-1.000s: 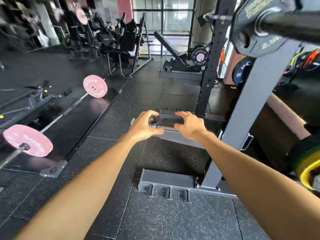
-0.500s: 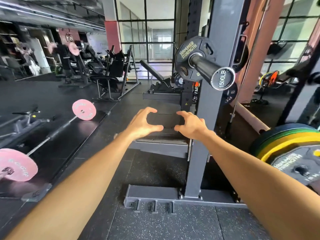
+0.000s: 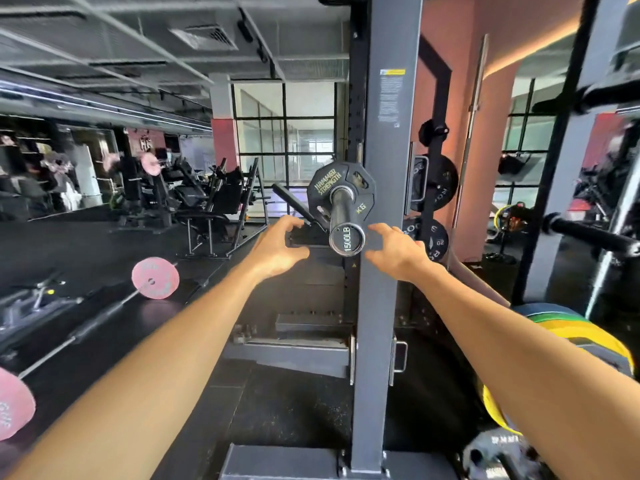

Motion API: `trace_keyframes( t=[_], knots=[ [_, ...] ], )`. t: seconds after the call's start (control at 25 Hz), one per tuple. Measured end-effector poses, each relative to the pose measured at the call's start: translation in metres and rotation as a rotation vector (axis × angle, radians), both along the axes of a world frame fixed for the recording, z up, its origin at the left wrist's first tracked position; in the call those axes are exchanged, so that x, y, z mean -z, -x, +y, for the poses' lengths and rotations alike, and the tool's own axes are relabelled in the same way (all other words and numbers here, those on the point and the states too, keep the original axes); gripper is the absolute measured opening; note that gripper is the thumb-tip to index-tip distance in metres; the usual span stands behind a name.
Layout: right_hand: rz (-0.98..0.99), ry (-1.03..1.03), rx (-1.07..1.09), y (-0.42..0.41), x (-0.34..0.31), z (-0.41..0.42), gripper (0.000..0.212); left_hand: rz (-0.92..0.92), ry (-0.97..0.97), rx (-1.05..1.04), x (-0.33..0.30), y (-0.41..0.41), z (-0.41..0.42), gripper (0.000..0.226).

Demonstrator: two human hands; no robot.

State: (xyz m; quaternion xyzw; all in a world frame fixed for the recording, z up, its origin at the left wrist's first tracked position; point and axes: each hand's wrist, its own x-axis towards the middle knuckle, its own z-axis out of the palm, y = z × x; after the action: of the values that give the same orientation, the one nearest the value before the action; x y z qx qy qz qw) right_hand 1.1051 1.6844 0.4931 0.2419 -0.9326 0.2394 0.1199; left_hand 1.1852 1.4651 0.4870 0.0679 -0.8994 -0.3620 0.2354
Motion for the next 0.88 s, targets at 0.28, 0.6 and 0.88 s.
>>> trace_keyframes(
  t=[0.28,0.6,0.88],
  knots=[
    [0.132,0.094,0.071,0.086,-0.053,-0.027,0.051,0.080,0.048,-0.065,-0.046,0.105,-0.035,0.050],
    [0.132,0.050,0.107,0.209,-0.072,-0.077,0.040,-0.017,-0.121,-0.083,-0.025,0.242,-0.070,0.064],
    [0.185,0.089,0.202,0.271,-0.064,-0.111,0.026,0.058,-0.325,-0.123,-0.002,0.302,-0.071,0.036]
  ],
)
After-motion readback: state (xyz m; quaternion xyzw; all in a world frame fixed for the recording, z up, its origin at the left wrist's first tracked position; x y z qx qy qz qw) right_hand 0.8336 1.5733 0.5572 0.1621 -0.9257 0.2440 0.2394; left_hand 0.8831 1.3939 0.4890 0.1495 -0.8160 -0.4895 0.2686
